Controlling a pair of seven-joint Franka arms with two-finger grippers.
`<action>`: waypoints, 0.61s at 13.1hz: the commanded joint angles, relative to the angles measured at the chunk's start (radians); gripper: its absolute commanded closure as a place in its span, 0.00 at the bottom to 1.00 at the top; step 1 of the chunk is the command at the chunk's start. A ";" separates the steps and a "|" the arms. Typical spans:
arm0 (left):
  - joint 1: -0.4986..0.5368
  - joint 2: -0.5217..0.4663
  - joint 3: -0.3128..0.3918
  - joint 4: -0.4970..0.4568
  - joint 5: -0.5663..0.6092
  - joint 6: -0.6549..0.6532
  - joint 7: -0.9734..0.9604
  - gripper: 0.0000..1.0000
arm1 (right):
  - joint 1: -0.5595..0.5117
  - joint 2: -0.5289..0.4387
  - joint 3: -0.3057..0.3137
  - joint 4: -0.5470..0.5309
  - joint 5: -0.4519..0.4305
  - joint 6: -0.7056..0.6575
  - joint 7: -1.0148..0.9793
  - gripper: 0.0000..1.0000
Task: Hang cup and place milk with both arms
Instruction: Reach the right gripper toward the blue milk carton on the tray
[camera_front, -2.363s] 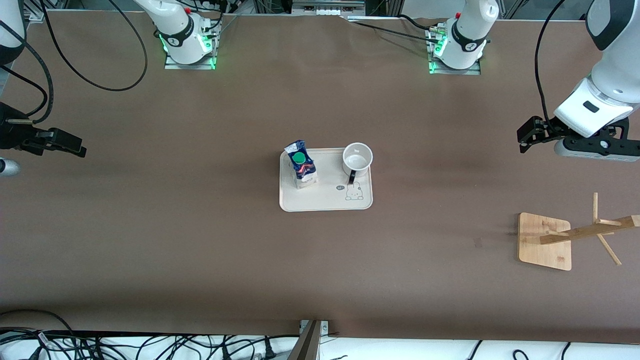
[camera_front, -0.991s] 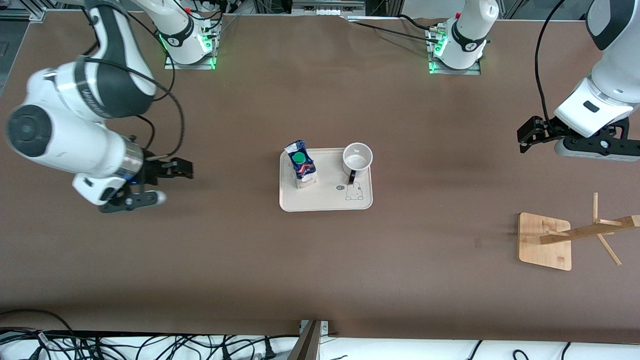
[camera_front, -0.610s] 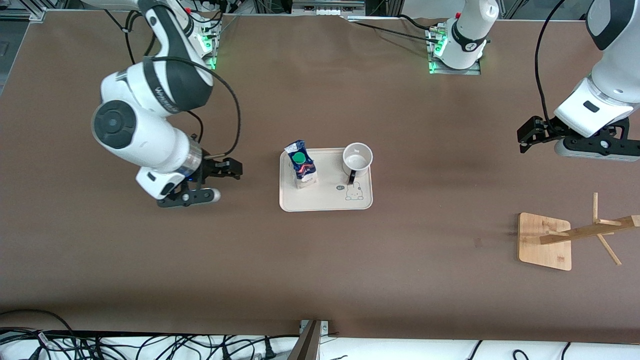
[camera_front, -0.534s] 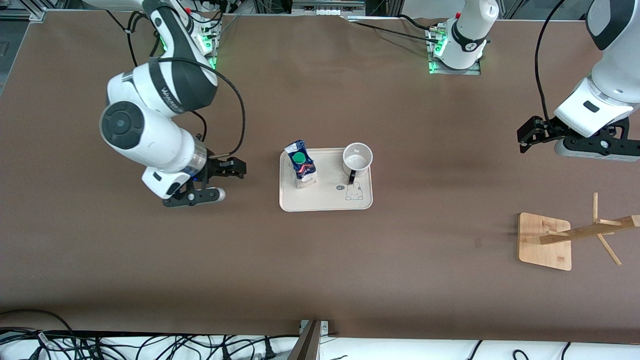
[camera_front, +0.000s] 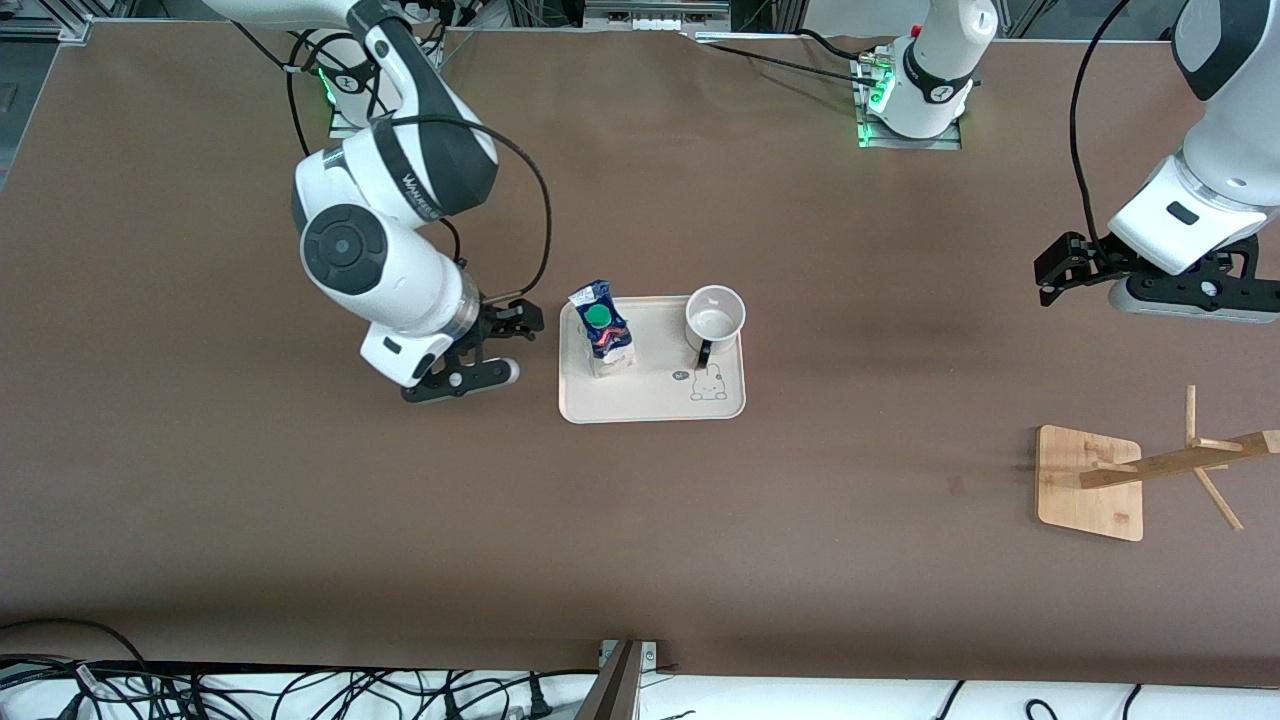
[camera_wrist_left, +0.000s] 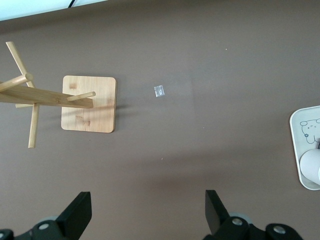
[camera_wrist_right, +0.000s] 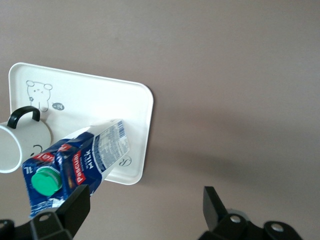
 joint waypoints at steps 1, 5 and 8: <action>-0.002 0.001 0.004 0.020 -0.015 -0.020 0.001 0.00 | 0.036 0.014 -0.010 0.001 0.018 0.007 0.007 0.00; -0.002 0.001 0.004 0.020 -0.015 -0.020 0.001 0.00 | 0.100 0.048 -0.010 0.002 0.015 0.012 0.102 0.00; -0.002 0.001 0.004 0.023 -0.015 -0.020 0.001 0.00 | 0.134 0.048 -0.010 0.005 0.018 0.021 0.133 0.00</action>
